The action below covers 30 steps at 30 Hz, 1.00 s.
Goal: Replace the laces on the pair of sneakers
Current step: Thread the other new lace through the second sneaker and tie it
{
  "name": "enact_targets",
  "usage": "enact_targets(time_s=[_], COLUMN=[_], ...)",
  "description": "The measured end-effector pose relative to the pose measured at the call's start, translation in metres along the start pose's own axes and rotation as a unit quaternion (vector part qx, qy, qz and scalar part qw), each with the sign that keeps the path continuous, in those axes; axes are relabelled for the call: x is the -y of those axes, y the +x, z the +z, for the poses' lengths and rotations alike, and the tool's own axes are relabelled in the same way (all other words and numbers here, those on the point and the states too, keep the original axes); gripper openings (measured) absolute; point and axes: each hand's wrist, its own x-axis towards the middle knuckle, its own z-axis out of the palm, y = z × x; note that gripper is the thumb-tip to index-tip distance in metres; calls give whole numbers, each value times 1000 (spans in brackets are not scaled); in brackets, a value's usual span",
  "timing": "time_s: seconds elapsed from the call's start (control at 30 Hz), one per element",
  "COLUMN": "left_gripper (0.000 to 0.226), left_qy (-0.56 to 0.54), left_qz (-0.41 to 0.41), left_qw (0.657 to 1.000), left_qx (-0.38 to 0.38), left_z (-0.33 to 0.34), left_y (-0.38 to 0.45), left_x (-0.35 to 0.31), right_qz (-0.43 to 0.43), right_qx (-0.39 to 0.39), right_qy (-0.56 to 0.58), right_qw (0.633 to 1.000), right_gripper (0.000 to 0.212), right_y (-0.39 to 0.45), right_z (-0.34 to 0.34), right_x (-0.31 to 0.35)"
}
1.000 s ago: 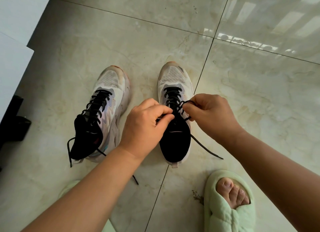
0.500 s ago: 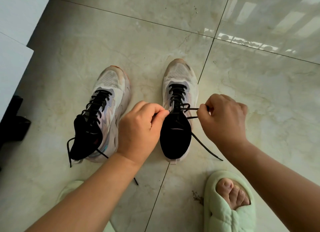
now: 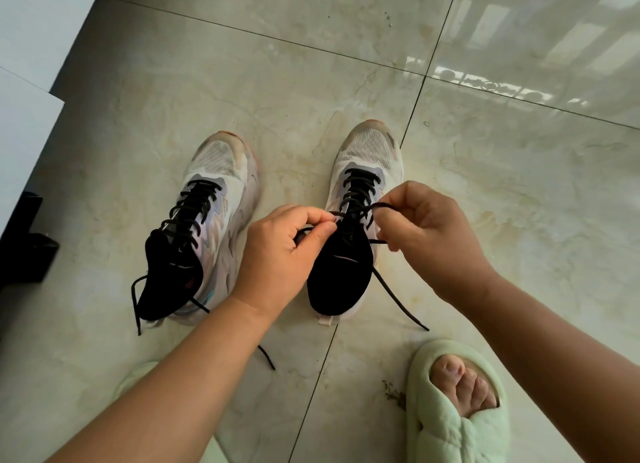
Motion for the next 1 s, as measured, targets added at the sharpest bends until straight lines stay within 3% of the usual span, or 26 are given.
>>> enact_targets(time_s=[0.2,0.3,0.4,0.5,0.6,0.7,0.9,1.0], left_gripper=[27,19,4,14,22,23,15,17], left_qy=[16,15,0,54,114,92,19,-50], left_qz=[4,22,14,0,-74,-104,-18,-127], left_qw=[997,994,996,997,991,990,998,990], left_qx=[74,102,84,54,16,5,52,20], left_z=[-1,-4,-10,-11,-2,9,-2,1], left_y=[10,19,26,28,27,20,13,13], left_x=[4,4,4,9,17,18,15,21], right_qz=[-3,-35,-65,-105,-125,-128,-115,-86], right_qx=[31,34,8,-34,-59,-77,-26,-7], right_qy=[-135,-189,-198,-240,-280,-274,-220,-105], right_qw=[990,981,978,965,950,950,968,991], right_gripper=[15,16,17,24,23,25,15,12], right_y=[2,5,4,1,-4,-6,-4,-7], right_z=[-5,-5,-5,-3,-1,-1,0,-4], right_x=[-7,-8,-8,-12,-14,-16,-17,-16])
